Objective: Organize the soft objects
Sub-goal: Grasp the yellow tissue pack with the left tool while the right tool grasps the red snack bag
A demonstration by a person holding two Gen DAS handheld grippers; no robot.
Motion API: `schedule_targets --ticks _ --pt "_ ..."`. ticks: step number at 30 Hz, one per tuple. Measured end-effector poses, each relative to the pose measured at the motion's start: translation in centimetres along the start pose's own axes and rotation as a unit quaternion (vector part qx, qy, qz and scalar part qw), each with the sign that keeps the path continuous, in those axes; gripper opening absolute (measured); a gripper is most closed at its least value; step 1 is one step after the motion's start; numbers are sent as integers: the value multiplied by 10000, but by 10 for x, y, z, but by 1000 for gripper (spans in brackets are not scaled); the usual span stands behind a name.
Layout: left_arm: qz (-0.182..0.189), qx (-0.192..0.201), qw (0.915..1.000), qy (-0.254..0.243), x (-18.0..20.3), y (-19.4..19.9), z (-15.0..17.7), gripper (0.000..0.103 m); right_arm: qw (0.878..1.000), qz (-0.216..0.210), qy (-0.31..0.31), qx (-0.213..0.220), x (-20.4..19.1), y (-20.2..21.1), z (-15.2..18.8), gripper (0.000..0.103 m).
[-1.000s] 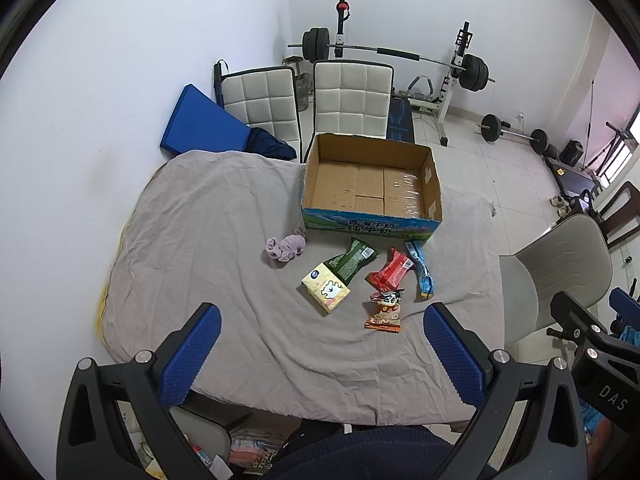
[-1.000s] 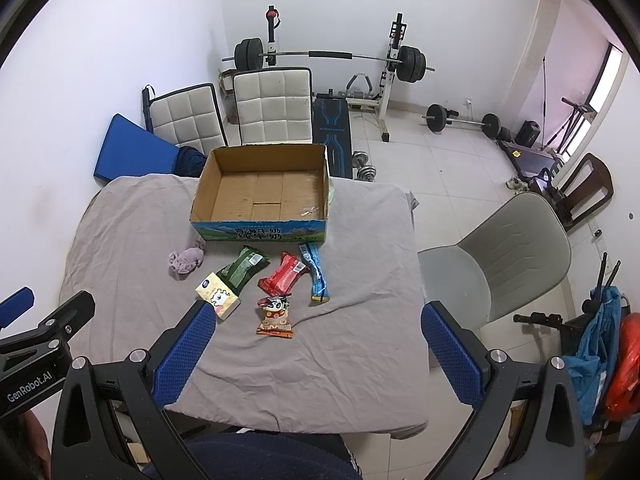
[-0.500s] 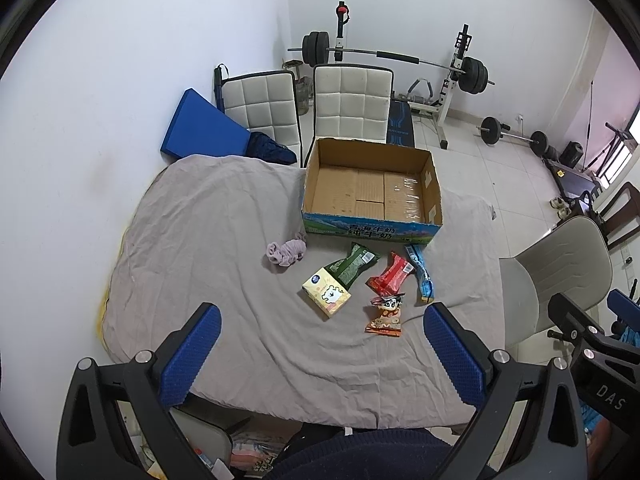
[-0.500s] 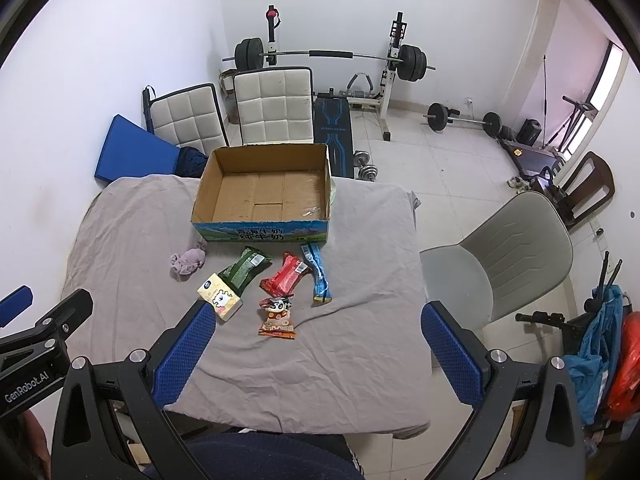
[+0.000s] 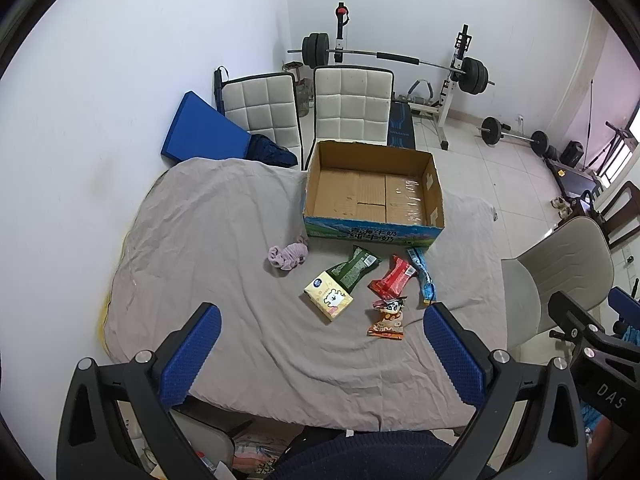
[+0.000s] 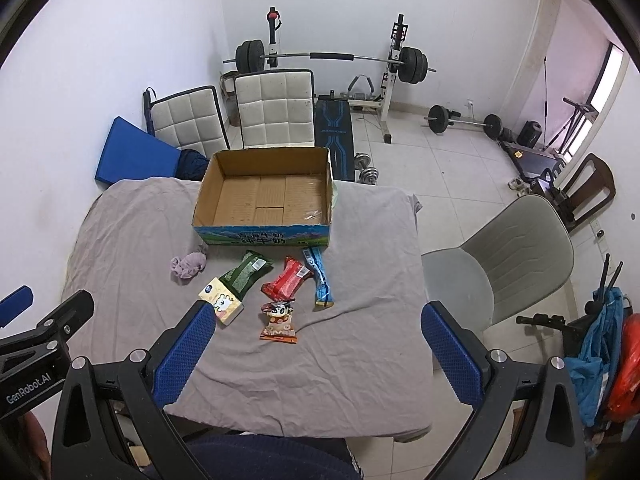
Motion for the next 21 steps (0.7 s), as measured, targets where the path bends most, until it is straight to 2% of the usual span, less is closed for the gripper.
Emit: schedule_targets --ticks 7,12,14,17,19,21 --pt "-10 -11 10000 -23 0 -3 -2 103 10000 -19 -11 -50 -2 -5 -2 103" --pt "-65 -17 10000 -10 -5 -17 -7 103 9997 -42 -135 -185 1 -29 -9 103" --pt "-206 48 9998 5 -11 -29 -14 103 9995 -27 -200 -244 3 -48 -13 103" --pt "-497 83 9987 0 -25 -54 -26 103 9979 -83 -295 -566 5 -91 -19 103" --pt "-599 -94 9982 40 -35 -82 -29 103 9960 -127 -360 -813 3 -122 -18 103" --pt "-609 -438 9969 216 -49 -116 -29 103 9925 -271 -406 -1125 -5 -160 -15 103"
Point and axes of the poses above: each gripper's, at about its wrist camera, not at the fingertips, and y roughly against the way its jaws point, x to its right, z to its underside, the point moved 3 cm from there along -y, roughly the way its jaws point, and after that the axes turned 10 degrees about z, right-handed, at the moved point
